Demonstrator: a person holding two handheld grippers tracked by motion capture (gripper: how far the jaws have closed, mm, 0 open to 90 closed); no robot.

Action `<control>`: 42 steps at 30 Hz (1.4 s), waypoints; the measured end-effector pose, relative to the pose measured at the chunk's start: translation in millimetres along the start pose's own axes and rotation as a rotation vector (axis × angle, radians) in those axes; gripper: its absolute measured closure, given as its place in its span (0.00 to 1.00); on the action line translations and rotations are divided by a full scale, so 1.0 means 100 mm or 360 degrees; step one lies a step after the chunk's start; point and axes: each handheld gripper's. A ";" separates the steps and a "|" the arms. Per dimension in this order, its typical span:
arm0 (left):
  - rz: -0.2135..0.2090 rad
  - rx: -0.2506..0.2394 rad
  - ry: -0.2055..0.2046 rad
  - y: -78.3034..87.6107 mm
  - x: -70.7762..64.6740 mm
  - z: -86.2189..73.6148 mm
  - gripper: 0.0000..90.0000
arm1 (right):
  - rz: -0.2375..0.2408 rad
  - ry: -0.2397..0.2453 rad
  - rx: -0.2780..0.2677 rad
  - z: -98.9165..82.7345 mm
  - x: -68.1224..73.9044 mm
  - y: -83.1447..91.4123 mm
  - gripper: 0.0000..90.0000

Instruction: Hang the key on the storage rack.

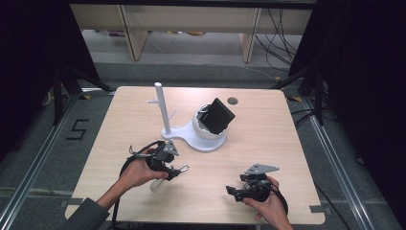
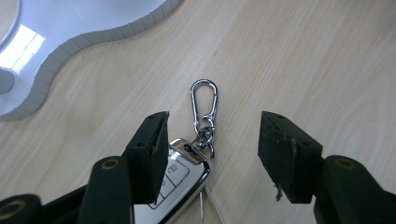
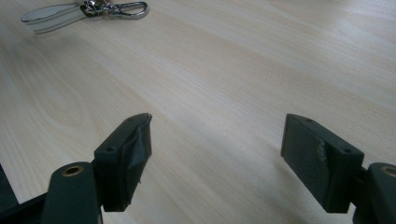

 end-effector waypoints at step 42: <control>-0.0084 0.0640 -0.0044 -0.48 0.11 0.46 0.80 | 0.0013 0.0039 0.0052 0.01 0.03 -0.01 0.29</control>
Point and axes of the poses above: each handheld gripper's, and its own axes: y roughly backward along the jaws, z roughly out of its top, x roughly to its left, and after that the axes turned 10 degrees about x, right-handed
